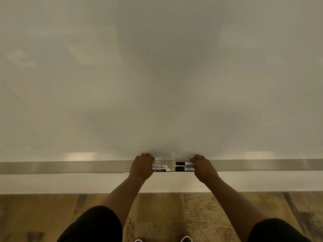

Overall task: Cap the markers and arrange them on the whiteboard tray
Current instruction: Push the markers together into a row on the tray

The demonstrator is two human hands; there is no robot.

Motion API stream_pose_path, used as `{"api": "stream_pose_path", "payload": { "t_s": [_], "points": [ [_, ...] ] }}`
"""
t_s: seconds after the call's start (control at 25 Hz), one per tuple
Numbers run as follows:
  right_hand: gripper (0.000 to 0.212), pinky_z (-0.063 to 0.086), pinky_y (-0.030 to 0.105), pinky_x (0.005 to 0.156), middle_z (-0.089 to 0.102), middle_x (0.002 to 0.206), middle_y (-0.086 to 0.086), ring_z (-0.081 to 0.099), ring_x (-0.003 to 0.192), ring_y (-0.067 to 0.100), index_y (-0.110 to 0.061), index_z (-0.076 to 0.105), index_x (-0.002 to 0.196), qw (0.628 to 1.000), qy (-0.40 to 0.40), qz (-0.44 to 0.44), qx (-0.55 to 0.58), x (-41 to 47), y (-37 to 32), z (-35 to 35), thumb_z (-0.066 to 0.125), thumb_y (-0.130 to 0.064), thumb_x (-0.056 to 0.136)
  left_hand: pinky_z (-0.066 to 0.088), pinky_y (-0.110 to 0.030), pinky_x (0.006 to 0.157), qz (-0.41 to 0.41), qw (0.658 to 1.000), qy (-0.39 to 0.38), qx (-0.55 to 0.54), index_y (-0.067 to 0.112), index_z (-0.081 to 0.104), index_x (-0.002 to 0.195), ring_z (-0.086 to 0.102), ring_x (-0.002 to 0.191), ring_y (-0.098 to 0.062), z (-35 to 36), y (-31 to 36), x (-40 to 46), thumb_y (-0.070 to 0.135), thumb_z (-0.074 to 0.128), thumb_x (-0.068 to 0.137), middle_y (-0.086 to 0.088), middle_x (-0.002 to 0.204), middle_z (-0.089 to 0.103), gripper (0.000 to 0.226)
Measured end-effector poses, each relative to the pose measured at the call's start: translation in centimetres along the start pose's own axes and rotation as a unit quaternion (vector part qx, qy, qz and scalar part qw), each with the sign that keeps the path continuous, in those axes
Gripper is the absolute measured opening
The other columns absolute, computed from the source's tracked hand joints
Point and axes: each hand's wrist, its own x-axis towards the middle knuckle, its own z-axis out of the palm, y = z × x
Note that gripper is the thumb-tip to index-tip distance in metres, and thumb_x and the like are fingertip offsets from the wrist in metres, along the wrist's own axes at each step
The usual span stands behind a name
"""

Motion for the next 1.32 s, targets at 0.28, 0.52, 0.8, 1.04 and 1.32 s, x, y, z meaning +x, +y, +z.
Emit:
{"api": "stream_pose_path", "payload": {
  "t_s": [0.28, 0.52, 0.8, 1.04, 1.32],
  "points": [
    [0.043, 0.046, 0.039, 0.089, 0.066, 0.116, 0.011, 0.057, 0.106, 0.031, -0.016, 0.059, 0.119, 1.0, -0.011, 0.002, -0.014, 0.9, 1.2, 0.6, 0.049, 0.002, 0.081, 0.051, -0.038, 0.077, -0.114, 0.99, 0.029, -0.084, 0.016, 0.069, 0.094, 0.062, 0.089, -0.031, 1.1, -2.6, 0.0, 0.006, 0.053, 0.081, -0.009, 0.1, 0.067, 0.022],
    [0.044, 0.043, 0.038, 0.088, 0.065, 0.114, 0.009, 0.055, 0.106, 0.03, -0.019, 0.059, 0.117, 1.0, -0.014, -0.01, -0.022, 1.0, 1.0, 0.9, 0.049, 0.001, 0.079, 0.05, -0.038, 0.086, -0.156, 0.975, 0.031, -0.156, 0.01, 0.069, 0.104, 0.062, 0.101, -0.033, 0.8, -4.9, -0.1, 0.004, 0.059, 0.083, -0.014, 0.11, 0.068, 0.024],
    [0.03, 0.041, 0.039, 0.089, 0.062, 0.111, 0.005, 0.053, 0.105, 0.027, -0.019, 0.058, 0.11, 0.998, -0.038, 0.008, -0.05, 1.6, -1.0, 1.7, 0.051, -0.008, 0.082, 0.047, -0.031, 0.078, -0.167, 0.967, -0.009, -0.191, 0.013, 0.07, 0.101, 0.064, 0.095, -0.029, 1.1, -5.0, 0.1, 0.022, 0.068, 0.081, -0.011, 0.105, 0.071, 0.023],
    [0.028, 0.044, 0.041, 0.085, 0.06, 0.109, 0.007, 0.055, 0.1, 0.027, -0.018, 0.058, 0.11, 0.987, 0.002, 0.111, -0.115, 0.4, 1.1, 1.3, 0.053, -0.037, 0.089, 0.048, -0.031, 0.066, -0.205, 0.955, -0.003, -0.212, 0.01, 0.067, 0.088, 0.061, 0.075, -0.025, 1.3, -4.0, 0.3, 0.033, 0.08, 0.069, -0.007, 0.085, 0.067, 0.032],
    [0.028, 0.047, 0.042, 0.083, 0.058, 0.103, 0.013, 0.06, 0.093, 0.032, -0.019, 0.056, 0.11, 0.987, -0.007, 0.16, -0.026, -0.3, 1.6, 1.7, 0.053, -0.039, 0.092, 0.056, -0.036, 0.067, -0.223, 0.948, 0.017, -0.227, 0.01, 0.071, 0.079, 0.066, 0.072, -0.03, 1.7, -2.9, 0.2, 0.02, 0.078, 0.07, -0.011, 0.078, 0.07, 0.015]
  ]
}}
